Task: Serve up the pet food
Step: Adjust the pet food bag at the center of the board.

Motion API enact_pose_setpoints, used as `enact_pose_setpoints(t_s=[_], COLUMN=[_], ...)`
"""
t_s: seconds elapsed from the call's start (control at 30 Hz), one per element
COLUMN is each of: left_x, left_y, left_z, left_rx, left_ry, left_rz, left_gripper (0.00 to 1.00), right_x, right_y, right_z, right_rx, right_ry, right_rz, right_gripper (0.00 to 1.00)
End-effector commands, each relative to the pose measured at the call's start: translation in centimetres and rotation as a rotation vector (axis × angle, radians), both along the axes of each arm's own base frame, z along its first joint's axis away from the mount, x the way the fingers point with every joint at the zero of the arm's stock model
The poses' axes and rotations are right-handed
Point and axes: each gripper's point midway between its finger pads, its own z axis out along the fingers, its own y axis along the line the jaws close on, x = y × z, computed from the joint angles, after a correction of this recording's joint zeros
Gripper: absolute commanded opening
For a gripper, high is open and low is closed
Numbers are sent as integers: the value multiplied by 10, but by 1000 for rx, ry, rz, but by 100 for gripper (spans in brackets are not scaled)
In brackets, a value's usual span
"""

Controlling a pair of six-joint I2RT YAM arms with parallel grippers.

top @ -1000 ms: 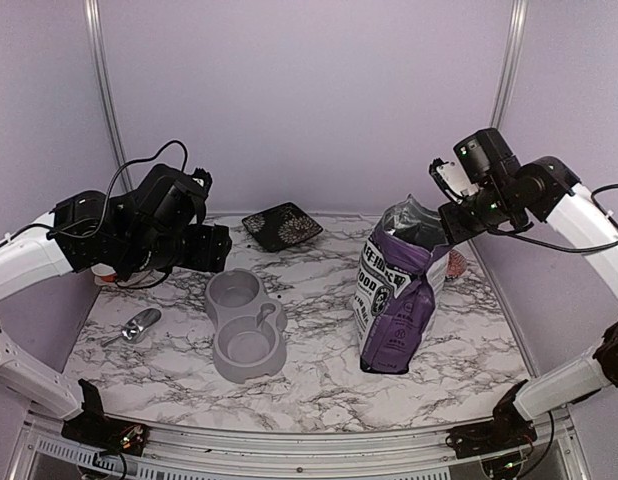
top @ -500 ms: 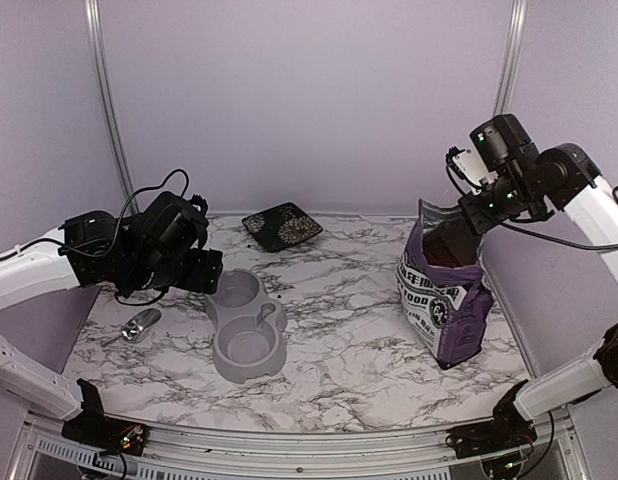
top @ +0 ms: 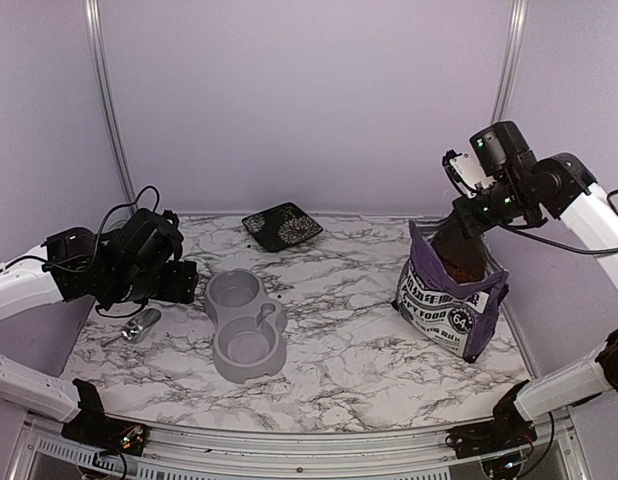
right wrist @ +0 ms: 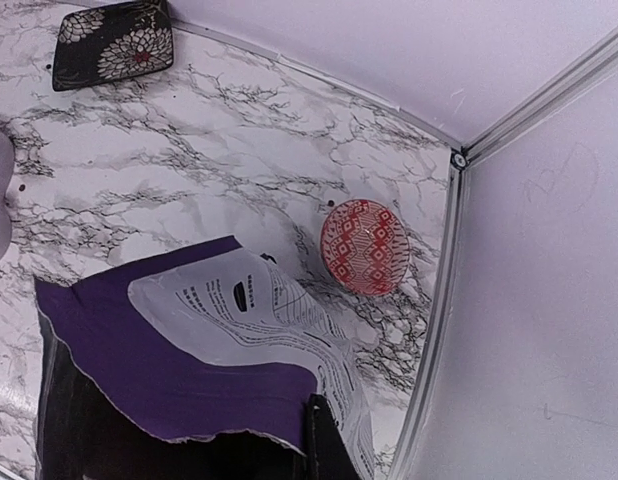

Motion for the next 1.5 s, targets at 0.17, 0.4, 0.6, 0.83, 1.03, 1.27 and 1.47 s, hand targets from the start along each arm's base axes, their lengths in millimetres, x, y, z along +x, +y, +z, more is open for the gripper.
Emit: enact_pose_setpoints(t_s=[0.17, 0.4, 0.6, 0.83, 1.03, 1.27, 1.47], left_x=[-5, -7, -12, -14, -8, 9, 20], left_y=[21, 31, 40, 51, 58, 71, 80], left_z=[-13, -27, -42, -58, -66, -93, -118], left_rx=[8, 26, 32, 52, 48, 45, 155], left_ry=[46, 85, 133, 189, 244, 387, 508], left_rz=[72, 96, 93, 95, 90, 116, 70], left_gripper=[82, 82, 82, 81, 80, 76, 72], right_x=[23, 35, 34, 30, 18, -7, -28], right_y=[-5, -19, -22, -21, -21, -3, 1], right_z=[79, 31, 45, 58, 85, 111, 121], right_rx=[176, 177, 198, 208, 262, 415, 477], right_ry=[-321, -205, -223, -245, -298, -341, -357], right_rz=[-116, -132, -92, -64, -50, 64, 118], right_gripper=[0, 0, 34, 49, 54, 57, 60])
